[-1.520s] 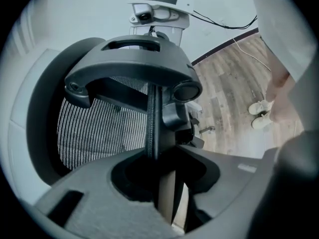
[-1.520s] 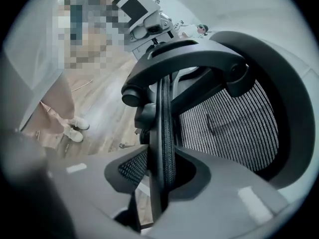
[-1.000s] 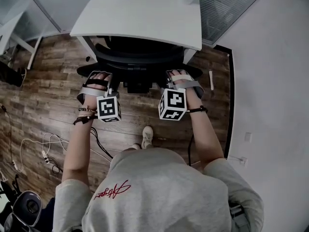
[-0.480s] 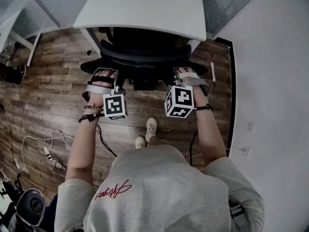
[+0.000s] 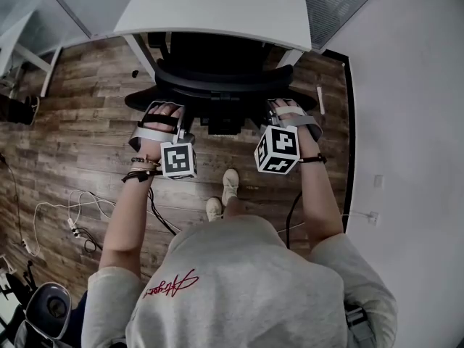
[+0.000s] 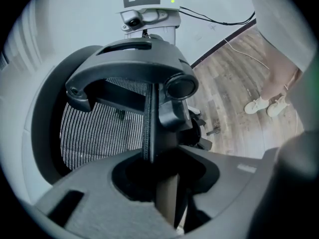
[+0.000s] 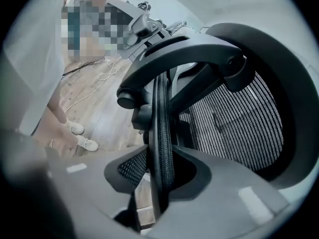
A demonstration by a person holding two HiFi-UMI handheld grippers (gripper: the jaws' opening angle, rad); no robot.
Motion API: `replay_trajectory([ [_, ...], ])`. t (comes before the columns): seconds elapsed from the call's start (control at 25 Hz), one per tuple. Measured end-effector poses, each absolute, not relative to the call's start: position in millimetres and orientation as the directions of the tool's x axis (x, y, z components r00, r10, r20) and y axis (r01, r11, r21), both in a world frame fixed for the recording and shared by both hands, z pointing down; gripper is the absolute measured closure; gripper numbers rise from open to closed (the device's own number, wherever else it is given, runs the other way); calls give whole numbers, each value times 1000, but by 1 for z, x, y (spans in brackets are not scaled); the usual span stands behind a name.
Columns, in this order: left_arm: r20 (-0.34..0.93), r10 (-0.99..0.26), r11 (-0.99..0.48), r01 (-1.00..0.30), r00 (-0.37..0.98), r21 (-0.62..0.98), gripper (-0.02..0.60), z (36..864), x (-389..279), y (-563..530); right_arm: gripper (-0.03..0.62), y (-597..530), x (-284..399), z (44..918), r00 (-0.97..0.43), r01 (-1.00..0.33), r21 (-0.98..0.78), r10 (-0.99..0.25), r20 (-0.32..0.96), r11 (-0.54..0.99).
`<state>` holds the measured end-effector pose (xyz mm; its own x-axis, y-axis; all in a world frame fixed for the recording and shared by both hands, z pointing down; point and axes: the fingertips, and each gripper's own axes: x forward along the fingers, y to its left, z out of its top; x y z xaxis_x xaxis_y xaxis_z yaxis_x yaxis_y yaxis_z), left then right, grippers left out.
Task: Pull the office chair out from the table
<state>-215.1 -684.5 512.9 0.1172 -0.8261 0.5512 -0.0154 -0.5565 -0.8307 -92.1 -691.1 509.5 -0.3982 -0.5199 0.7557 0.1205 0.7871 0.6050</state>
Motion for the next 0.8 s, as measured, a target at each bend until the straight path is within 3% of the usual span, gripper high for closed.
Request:
replay_trajectory([
  [0.8, 502, -851, -510, -16, 155, -860, 460, 512, -224, -593, 482, -598, -101, 511, -389, 122, 606, -524, 757, 786],
])
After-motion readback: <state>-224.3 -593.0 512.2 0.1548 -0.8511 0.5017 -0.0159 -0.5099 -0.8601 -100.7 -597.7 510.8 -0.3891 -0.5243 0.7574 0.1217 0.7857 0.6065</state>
